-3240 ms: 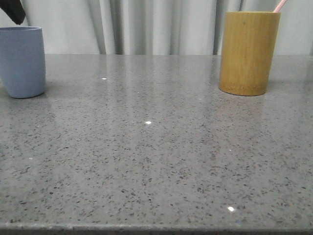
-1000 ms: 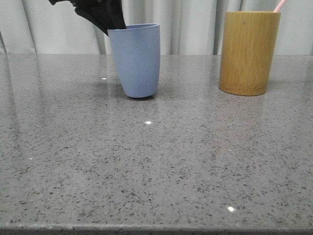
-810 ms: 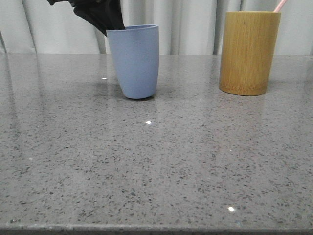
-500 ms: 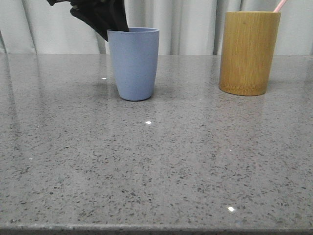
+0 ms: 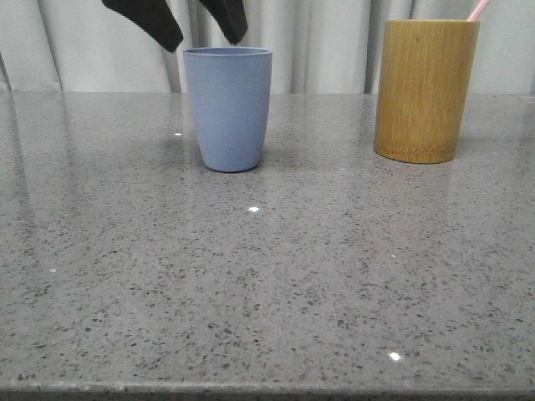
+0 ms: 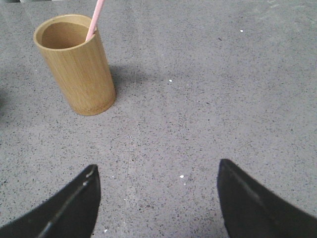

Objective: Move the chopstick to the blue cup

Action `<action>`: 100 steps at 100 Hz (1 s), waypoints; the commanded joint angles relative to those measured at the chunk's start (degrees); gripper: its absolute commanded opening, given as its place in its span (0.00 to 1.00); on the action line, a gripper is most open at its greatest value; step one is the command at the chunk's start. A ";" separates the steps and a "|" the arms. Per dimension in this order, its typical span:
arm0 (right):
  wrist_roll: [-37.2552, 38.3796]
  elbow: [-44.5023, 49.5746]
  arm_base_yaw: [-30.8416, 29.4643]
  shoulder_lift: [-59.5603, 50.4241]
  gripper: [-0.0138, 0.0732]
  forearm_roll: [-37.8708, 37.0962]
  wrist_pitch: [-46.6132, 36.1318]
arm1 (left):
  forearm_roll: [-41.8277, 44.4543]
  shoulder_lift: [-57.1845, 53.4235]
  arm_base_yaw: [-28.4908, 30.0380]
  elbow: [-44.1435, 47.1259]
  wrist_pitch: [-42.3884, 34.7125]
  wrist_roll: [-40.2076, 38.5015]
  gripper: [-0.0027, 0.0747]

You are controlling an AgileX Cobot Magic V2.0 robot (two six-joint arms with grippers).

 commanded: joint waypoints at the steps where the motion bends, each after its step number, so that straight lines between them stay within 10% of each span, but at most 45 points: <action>1: -0.59 -1.77 -0.26 0.68 0.74 -0.27 -3.78 | -1.10 -4.75 -0.15 -2.38 -1.11 -0.81 0.71; 41: -0.59 -1.77 -0.26 0.68 0.74 -0.27 -3.78 | 1.20 -17.24 8.53 5.97 -1.60 -1.72 0.71; 100: -0.59 -1.77 -0.21 1.07 0.74 4.79 -14.33 | 3.15 -52.66 15.59 47.39 -9.42 -1.72 0.71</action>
